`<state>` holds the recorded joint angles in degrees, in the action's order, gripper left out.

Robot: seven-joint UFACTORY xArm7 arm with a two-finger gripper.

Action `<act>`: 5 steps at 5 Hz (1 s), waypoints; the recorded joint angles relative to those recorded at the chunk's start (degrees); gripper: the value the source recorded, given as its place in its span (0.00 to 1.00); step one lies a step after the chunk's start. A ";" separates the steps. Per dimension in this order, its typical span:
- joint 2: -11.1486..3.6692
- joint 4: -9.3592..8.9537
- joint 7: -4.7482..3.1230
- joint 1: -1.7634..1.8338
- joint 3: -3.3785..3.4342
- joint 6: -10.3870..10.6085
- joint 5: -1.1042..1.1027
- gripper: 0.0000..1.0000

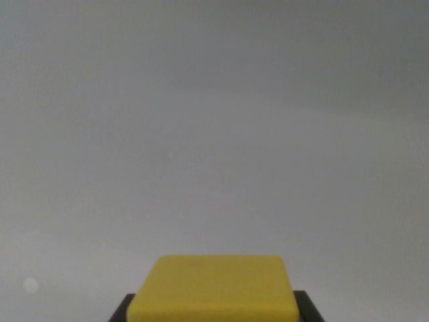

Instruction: Pick yellow cube

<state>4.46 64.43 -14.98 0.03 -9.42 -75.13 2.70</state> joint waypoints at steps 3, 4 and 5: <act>0.96 1.10 0.29 0.03 -0.03 -2.04 -0.29 1.00; 1.81 2.08 0.54 0.05 -0.05 -3.84 -0.54 1.00; 1.81 2.08 0.54 0.05 -0.05 -3.84 -0.54 1.00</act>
<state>6.27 66.50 -14.43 0.08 -9.47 -78.98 2.16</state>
